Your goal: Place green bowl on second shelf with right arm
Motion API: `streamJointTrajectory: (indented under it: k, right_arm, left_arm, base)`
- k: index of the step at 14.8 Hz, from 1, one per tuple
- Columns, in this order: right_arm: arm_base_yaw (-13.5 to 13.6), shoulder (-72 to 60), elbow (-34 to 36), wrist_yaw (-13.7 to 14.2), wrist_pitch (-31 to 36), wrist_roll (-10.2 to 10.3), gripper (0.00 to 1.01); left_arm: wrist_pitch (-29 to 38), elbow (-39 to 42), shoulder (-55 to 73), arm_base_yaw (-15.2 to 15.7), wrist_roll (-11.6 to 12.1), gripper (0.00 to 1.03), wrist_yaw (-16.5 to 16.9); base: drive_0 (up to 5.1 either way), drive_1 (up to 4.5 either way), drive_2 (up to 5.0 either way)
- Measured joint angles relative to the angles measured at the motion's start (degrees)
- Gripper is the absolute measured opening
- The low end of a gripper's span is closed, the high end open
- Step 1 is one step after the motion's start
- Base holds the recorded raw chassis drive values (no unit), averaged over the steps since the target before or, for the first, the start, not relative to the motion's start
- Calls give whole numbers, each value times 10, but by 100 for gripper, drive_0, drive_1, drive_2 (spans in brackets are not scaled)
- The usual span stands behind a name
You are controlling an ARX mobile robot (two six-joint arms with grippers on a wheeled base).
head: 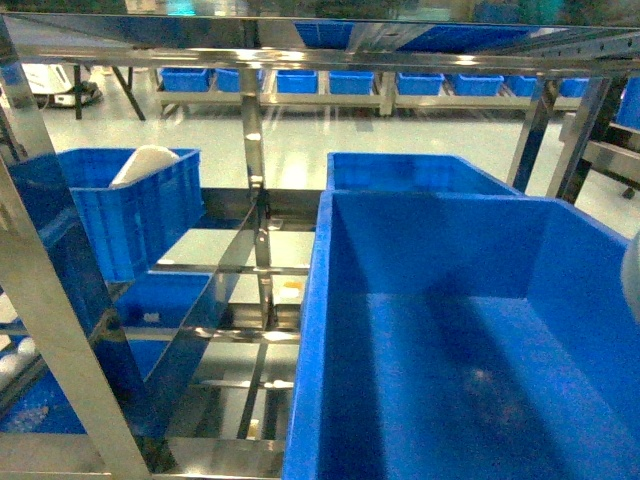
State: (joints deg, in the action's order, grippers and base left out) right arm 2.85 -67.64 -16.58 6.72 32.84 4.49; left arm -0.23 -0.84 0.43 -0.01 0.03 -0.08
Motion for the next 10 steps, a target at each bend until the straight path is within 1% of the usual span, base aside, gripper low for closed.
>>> streamJointTrajectory:
  k: [1, 2, 3, 5, 6, 7, 8, 9, 10]
  right_arm:
    - [13, -50, -15, 17, 7, 21, 2]
    - [25, -115, -44, 31, 3, 55, 2]
    - [38, -180, -84, 41, -16, 97, 2]
    - [51, -289, -172, 52, -77, 188, 2]
    - [55, -316, -197, 53, -101, 225, 2]
    - [61, -346, -228, 50, -132, 271, 2]
    - [68, -363, -249, 49, -153, 308, 2]
    - [75, -369, -262, 49, -162, 336, 2]
    - [78, -374, -267, 49, -162, 356, 2]
  left_arm:
    - [0, 0, 0, 0, 0, 98, 0]
    - [0, 0, 0, 0, 0, 98, 0]
    - [0, 0, 0, 0, 0, 98, 0]
    - [0, 0, 0, 0, 0, 98, 0]
    - [0, 0, 0, 0, 0, 98, 0]
    - [0, 0, 0, 0, 0, 98, 0]
    - [0, 0, 0, 0, 0, 98, 0]
    - [0, 0, 0, 0, 0, 98, 0]
    - [0, 0, 0, 0, 0, 98, 0]
  base:
    - [0, 0, 0]
    - [0, 0, 0]
    - [0, 0, 0]
    - [0, 0, 0]
    - [0, 0, 0]
    - [0, 0, 0]
    - [0, 0, 0]
    - [0, 0, 0]
    - [0, 0, 0]
